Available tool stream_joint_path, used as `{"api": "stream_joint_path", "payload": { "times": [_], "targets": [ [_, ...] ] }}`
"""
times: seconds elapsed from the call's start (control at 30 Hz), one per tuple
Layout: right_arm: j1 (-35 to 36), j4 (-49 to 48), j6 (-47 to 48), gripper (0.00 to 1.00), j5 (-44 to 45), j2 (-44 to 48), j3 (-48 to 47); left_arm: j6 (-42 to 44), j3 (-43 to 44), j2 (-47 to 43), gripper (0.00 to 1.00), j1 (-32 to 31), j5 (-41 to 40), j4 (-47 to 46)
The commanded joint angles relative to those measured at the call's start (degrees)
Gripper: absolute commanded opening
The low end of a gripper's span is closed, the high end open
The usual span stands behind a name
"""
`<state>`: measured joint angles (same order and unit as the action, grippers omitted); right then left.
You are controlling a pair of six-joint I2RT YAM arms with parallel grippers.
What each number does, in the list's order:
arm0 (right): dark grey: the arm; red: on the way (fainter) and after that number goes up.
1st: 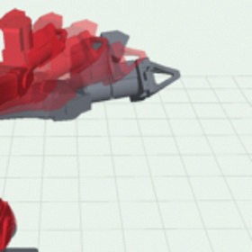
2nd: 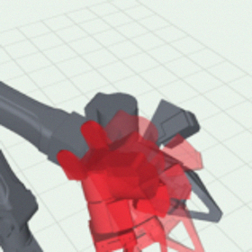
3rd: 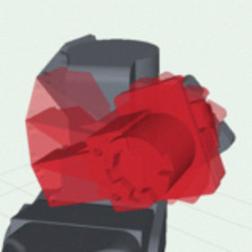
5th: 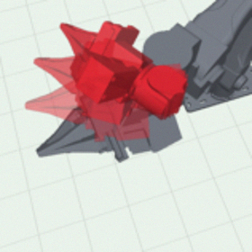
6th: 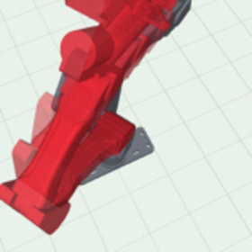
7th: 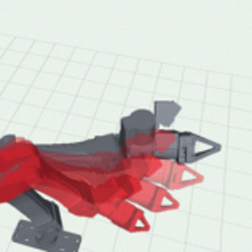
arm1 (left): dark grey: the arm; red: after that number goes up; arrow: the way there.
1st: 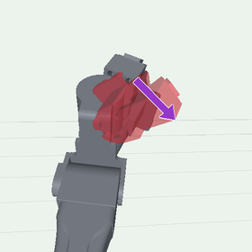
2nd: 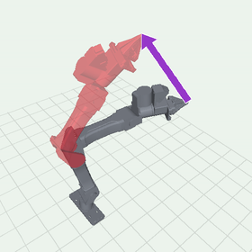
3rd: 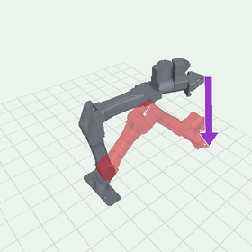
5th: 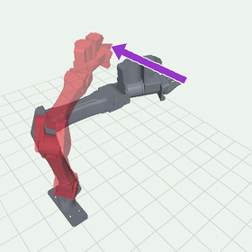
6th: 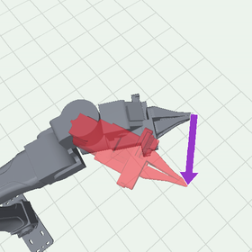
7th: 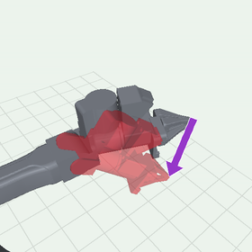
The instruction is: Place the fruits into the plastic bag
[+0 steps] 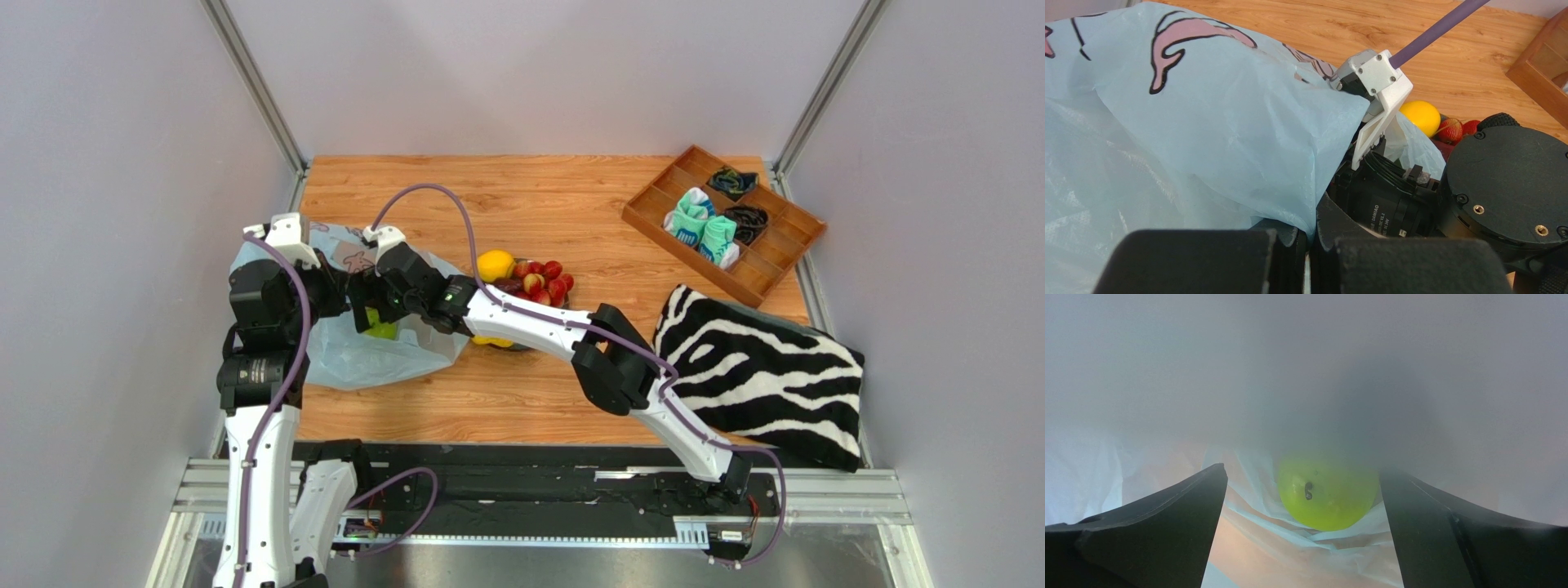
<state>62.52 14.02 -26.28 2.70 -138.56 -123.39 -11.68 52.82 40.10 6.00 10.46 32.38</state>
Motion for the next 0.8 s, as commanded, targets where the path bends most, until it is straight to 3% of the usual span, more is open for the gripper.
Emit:
{"api": "stream_joint_path", "payload": {
  "times": [0.0,0.37,0.67,0.77],
  "targets": [
    [0.49,-2.33,0.44,1.00,-1.47,2.23,-1.24,-0.97,0.44,-0.02,0.00,-0.11,0.88,-1.44],
    [0.41,-9.98,1.93,0.98,-1.56,20.16,17.38,-0.97,0.53,0.07,0.00,-0.11,-0.08,-1.27],
    [0.41,-9.63,4.04,0.96,7.49,36.51,40.05,-0.89,0.53,-0.19,0.00,-0.11,-1.58,-0.83],
    [0.41,-6.22,5.45,0.96,11.97,38.10,41.39,-0.89,0.53,-0.11,0.00,-0.11,-1.76,-0.83]
  ]
}}
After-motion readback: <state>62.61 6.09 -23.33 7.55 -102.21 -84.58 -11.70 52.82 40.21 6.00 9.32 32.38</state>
